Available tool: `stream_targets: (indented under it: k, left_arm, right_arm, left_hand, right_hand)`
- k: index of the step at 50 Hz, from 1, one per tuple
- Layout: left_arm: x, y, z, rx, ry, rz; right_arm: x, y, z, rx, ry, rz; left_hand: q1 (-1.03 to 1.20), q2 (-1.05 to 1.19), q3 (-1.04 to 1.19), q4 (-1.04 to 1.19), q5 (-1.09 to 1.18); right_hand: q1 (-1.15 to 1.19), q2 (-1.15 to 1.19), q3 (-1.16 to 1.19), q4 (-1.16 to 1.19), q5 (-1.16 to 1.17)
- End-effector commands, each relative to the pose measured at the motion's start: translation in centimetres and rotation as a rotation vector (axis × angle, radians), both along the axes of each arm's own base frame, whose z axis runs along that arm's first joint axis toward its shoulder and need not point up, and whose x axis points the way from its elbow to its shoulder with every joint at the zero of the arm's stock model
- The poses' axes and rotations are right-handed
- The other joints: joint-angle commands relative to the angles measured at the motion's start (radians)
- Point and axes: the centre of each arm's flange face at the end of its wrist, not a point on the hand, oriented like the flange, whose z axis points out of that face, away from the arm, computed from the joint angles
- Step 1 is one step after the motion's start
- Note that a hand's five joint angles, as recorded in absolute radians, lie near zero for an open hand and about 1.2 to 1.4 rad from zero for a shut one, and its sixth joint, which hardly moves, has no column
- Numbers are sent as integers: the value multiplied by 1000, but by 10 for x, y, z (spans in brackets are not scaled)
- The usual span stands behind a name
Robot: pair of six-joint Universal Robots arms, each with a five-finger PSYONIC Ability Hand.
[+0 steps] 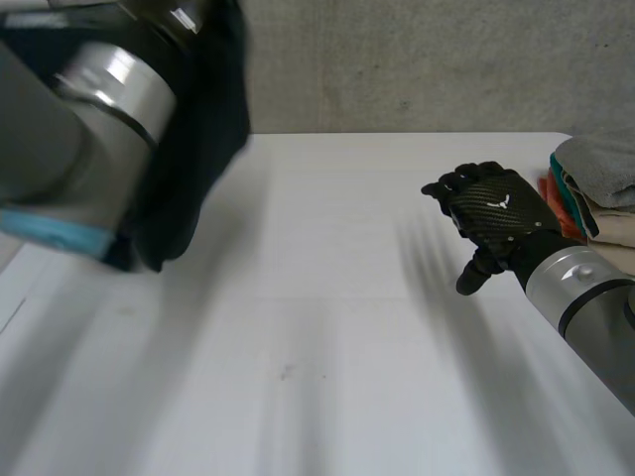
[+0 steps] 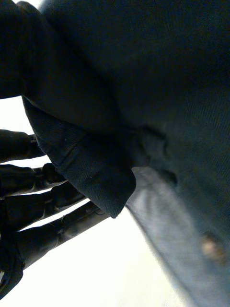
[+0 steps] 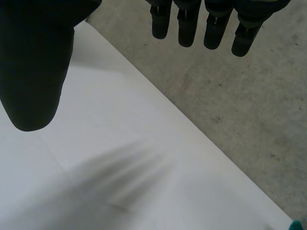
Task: Fold the laundry.
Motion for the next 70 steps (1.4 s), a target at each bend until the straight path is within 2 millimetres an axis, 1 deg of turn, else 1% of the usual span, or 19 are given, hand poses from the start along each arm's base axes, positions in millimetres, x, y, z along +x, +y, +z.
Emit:
stream_targets:
  k: [1, 2, 4, 6, 10, 17, 20, 24, 26, 32, 36, 49, 56, 61, 62, 65, 67, 68, 70]
  left_arm:
    - [-46, 52, -120, 304, -204, -263]
    - [-51, 64, -140, 337, -238, -308]
    - [-55, 77, -156, 350, -268, -353]
    - [-59, 93, -167, 325, -306, -399]
    - [-55, 99, -155, 223, -319, -371]
    - [-17, 84, -99, 131, -219, -155]
    - [-1, 83, -90, 139, -207, -79]
    - [30, 86, -95, 238, -236, 35]
    - [45, 96, -106, 329, -283, 66]
    - [78, 121, -140, 594, -427, 112]
    - [92, 125, -153, 681, -460, 161]
    - [93, 134, -159, 673, -466, 190]
    - [92, 123, -167, 666, -472, 274]
    - [80, 112, -186, 682, -506, 268]
    - [79, 109, -190, 684, -508, 270]
    - [74, 95, -203, 686, -521, 288]
    - [73, 82, -207, 678, -520, 310]
    - [72, 74, -203, 656, -517, 327]
    - [73, 66, -193, 624, -507, 346]
  right_arm:
    - [-8, -7, -3, 12, -2, -30]
    - [-9, -9, -3, 10, -1, -33]
    - [-10, -10, -4, 11, -1, -37]
    - [-11, -12, -7, 18, 2, -39]
    - [-10, -12, -10, 29, 3, -31]
    - [-6, -11, -7, 18, 1, -6]
    - [1, -7, -2, 7, 0, 28]
    - [13, 6, 2, 10, 23, 111]
    - [18, 17, 0, 34, 78, 159]
    - [24, 47, -21, 132, 299, 287]
    - [30, 52, -29, 142, 337, 320]
    - [56, 3, -31, 11, 116, 149]
    - [87, -16, -56, -52, 104, 188]
    - [106, -28, -87, -65, 110, 210]
    - [108, -30, -90, -72, 109, 210]
    - [116, -40, -103, -105, 104, 184]
    - [120, -47, -108, -135, 101, 158]
    - [122, -49, -105, -157, 97, 148]
    - [123, -50, -99, -178, 98, 143]
  left_hand:
    - [216, 180, 188, 177, 239]
    - [68, 32, 40, 29, 90]
    - [-222, -258, -251, -261, -200]
    - [-753, -789, -781, -792, -730]
    - [-981, -1017, -1009, -1020, -959]
    - [-985, -1021, -1014, -1024, -963]
    - [-985, -1021, -1014, -1024, -963]
    - [-953, -989, -981, -992, -930]
    - [-782, -818, -811, -821, -760]
    - [-782, -818, -810, -821, -759]
    - [-878, -914, -907, -917, -856]
    - [-985, -1021, -1014, -1024, -963]
    - [-985, -1021, -1014, -1024, -963]
    - [-985, -1021, -1014, -1024, -963]
    - [-973, -1009, -1001, -1012, -951]
    - [-548, -584, -577, -587, -526]
    - [-32, -68, -61, -71, -10]
    - [234, 198, 206, 195, 256]
    - [236, 201, 208, 197, 259]
  right_hand:
    - [-52, -34, -28, -30, -49]
    - [-52, -34, -28, -30, -49]
    - [-52, -34, -28, -30, -49]
    - [-52, -34, -28, -30, -49]
    - [-52, -34, -28, -30, -49]
    - [-52, -34, -28, -30, -49]
    - [-52, -34, -28, -30, -49]
    - [-52, -34, -28, -30, -49]
    - [-26, -8, -1, -4, -23]
    - [94, 112, 119, 116, 98]
    - [168, 186, 192, 190, 171]
    - [86, 104, 111, 108, 89]
    - [68, 86, 93, 90, 72]
    - [80, 98, 105, 102, 83]
    - [86, 104, 110, 108, 89]
    - [150, 168, 175, 172, 153]
    - [481, 498, 505, 503, 484]
    - [877, 895, 902, 900, 881]
    - [1168, 1186, 1193, 1190, 1172]
